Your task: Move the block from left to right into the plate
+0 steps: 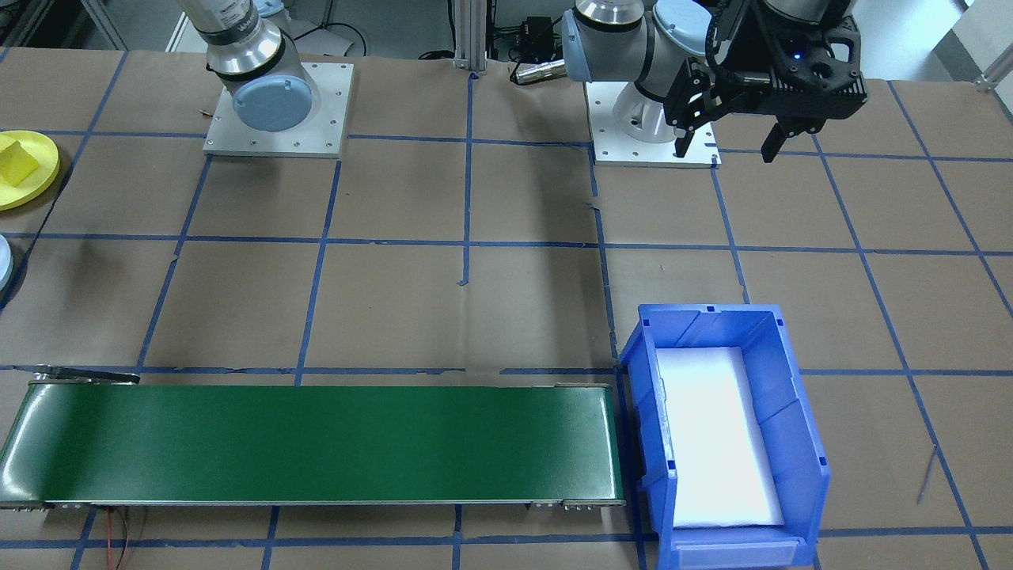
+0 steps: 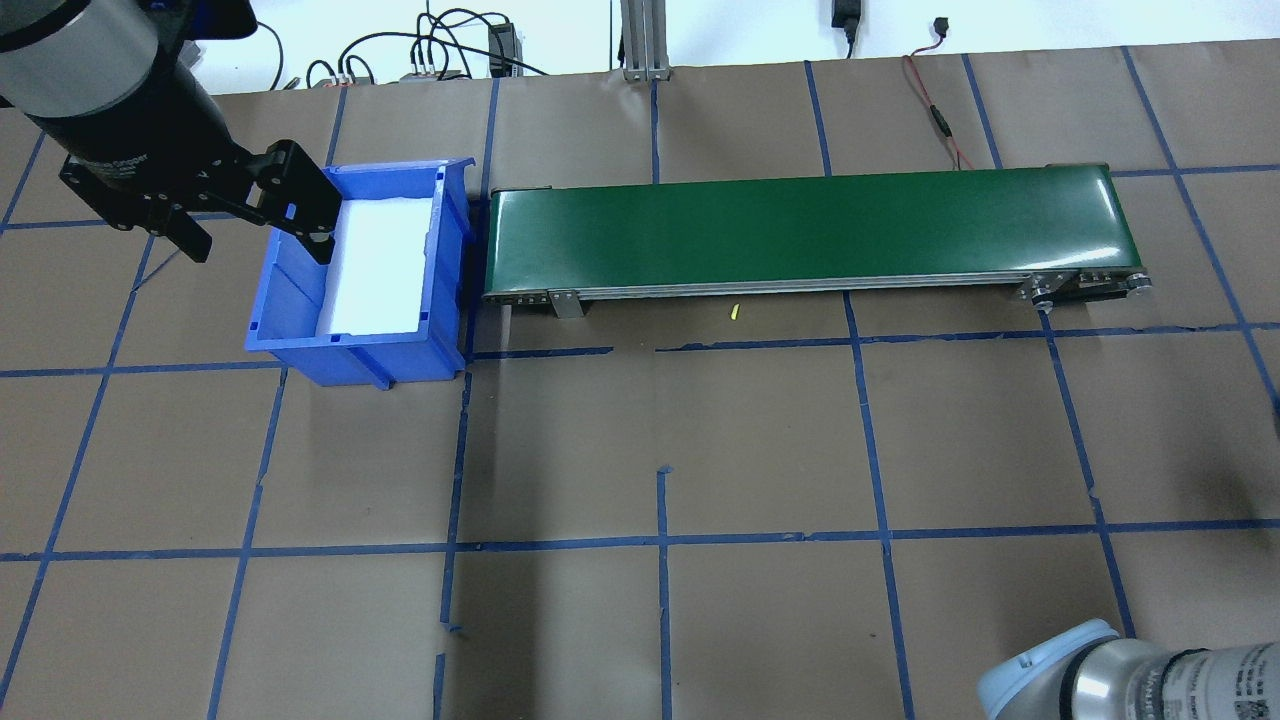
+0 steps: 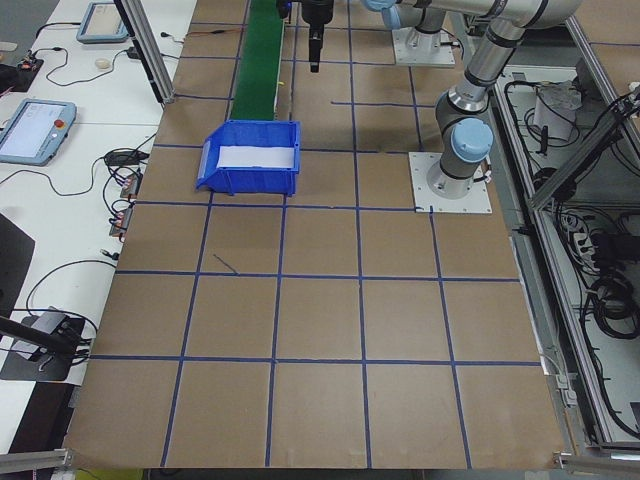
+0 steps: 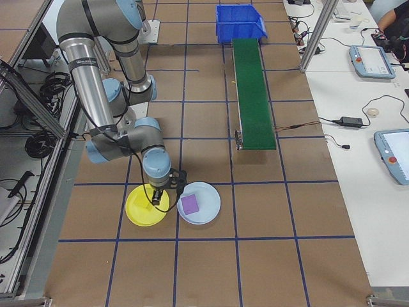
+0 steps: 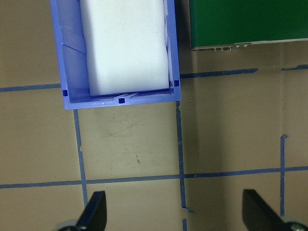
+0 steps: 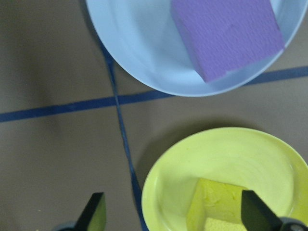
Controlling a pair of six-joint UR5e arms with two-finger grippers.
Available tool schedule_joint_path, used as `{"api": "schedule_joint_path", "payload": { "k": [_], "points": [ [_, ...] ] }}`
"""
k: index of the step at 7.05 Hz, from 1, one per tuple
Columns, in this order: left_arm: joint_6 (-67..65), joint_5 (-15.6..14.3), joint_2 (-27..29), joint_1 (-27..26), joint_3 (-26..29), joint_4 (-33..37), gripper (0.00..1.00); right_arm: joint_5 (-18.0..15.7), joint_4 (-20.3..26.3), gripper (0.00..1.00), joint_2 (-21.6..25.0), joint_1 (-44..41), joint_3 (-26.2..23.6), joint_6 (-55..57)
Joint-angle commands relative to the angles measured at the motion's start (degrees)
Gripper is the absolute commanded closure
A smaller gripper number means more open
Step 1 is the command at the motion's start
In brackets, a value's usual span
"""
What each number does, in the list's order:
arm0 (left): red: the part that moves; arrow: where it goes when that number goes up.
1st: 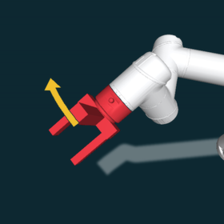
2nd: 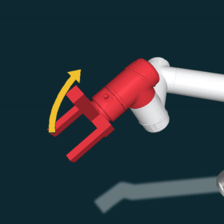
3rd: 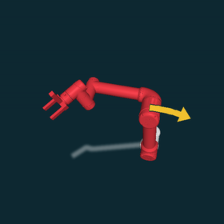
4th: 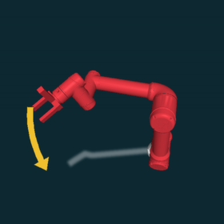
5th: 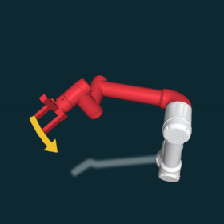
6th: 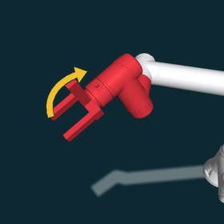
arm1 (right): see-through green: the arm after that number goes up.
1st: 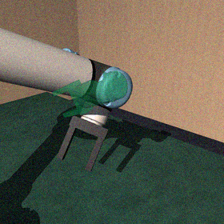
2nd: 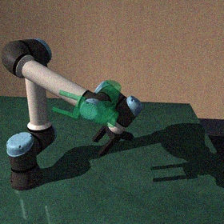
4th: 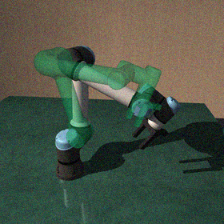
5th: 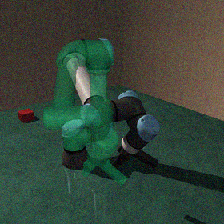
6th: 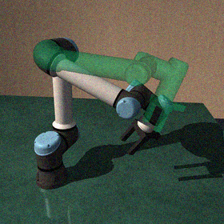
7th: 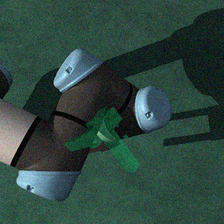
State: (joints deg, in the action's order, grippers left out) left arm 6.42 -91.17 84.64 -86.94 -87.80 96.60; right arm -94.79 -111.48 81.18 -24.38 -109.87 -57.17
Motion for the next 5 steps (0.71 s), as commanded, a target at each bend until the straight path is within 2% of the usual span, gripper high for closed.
{"api": "schedule_joint_path", "payload": {
  "k": [1, 3, 4, 5],
  "points": [
    [0.0, 0.03, 0.0, 0.02, 0.0, -0.01, 0.0, 0.65, 3.73, 0.0, 4.68, -18.94, 4.2, 14.91],
    [0.0, 0.03, 0.0, 0.02, 0.0, -0.01, 0.0, 1.27, 3.82, 0.0, 6.44, -37.92, 8.16, 32.21],
    [0.0, 0.03, 0.0, 0.02, 0.0, -0.01, 0.0, 1.27, 5.47, 0.0, 8.54, -44.54, 9.22, 37.95],
    [-0.09, -0.06, 0.0, 0.02, 0.0, -0.01, 0.0, 3.71, 6.79, 0.0, 9.95, -49.66, 9.49, 46.71]
  ]
}}
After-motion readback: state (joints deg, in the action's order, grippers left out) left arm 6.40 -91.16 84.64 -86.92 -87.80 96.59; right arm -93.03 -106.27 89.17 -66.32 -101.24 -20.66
